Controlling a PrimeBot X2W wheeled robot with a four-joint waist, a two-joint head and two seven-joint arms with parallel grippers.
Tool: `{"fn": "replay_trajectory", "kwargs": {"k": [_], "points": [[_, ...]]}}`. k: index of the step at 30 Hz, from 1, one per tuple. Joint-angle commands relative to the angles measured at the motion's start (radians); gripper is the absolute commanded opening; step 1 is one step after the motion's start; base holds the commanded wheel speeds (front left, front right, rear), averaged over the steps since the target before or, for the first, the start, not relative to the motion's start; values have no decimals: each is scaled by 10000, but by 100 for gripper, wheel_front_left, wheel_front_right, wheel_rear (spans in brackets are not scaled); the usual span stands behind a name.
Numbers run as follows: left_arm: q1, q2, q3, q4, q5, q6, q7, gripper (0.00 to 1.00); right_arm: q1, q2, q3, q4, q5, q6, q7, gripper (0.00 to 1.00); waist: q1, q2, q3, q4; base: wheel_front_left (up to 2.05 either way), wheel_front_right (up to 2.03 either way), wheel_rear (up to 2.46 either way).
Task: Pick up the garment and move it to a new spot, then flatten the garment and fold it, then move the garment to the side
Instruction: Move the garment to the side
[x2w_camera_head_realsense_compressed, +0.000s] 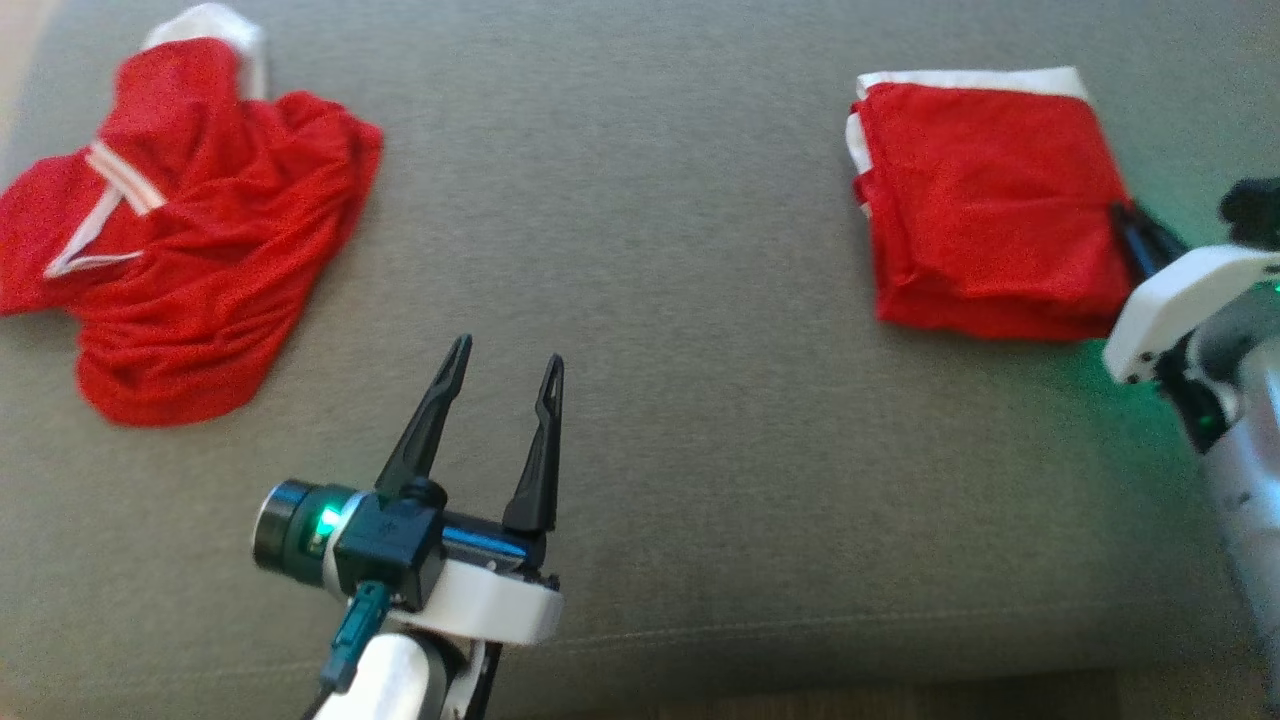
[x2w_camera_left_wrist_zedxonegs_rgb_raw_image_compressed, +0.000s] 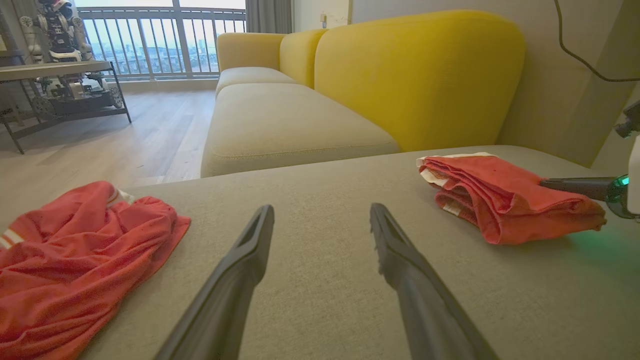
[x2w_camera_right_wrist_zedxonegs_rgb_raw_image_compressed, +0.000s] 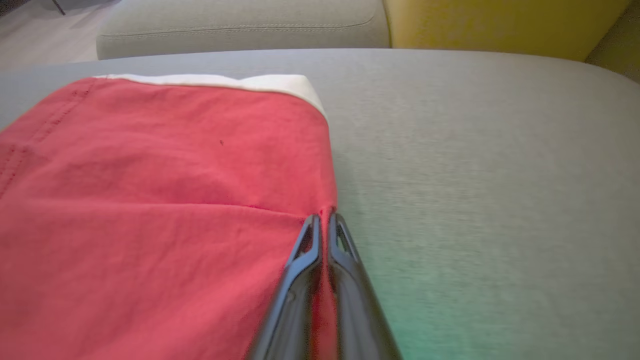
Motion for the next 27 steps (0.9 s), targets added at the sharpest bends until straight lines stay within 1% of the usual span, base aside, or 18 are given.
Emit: {"fn": "replay_trajectory", "kwargs": {"k": [1,5,6,11,17,22,27], "points": [[-336,-26,329,-373,124,-6,-51,100,-348,-212,173,-346,72,-4,-26,0,-1,0,242,-374,0,0,0],[-677,10,287,-407,241,-158,-51,100,-436,-789,306,-810,311,-4,-15,0,-1,0,577,-810,0,0,0],[-852,48,236,-402,307,-245,-51,100,-500,-1061,286,-981,373,-4,-35,0,-1,0,749,-948,0,0,0],[-1164,284,249,-374,444,-353,-51,100,-720,-1525,37,-1411,526,-4,-199,0,-1,0,1196,-1260,0,0,0],[-1367,542,237,-387,528,-418,-51,100,-987,-1802,-465,-1843,290,-4,-754,0,-1,0,1623,-1603,0,0,0],[-1494,712,202,-396,579,-421,-51,100,-1259,-1731,-892,-1921,-47,-4,-1060,0,-1,0,1904,-1790,0,0,0],[-1642,790,138,-402,586,-403,-51,100,-1409,-1748,-1328,-1793,-417,-4,-1228,0,-1,0,2106,-1804,0,0,0]]}}
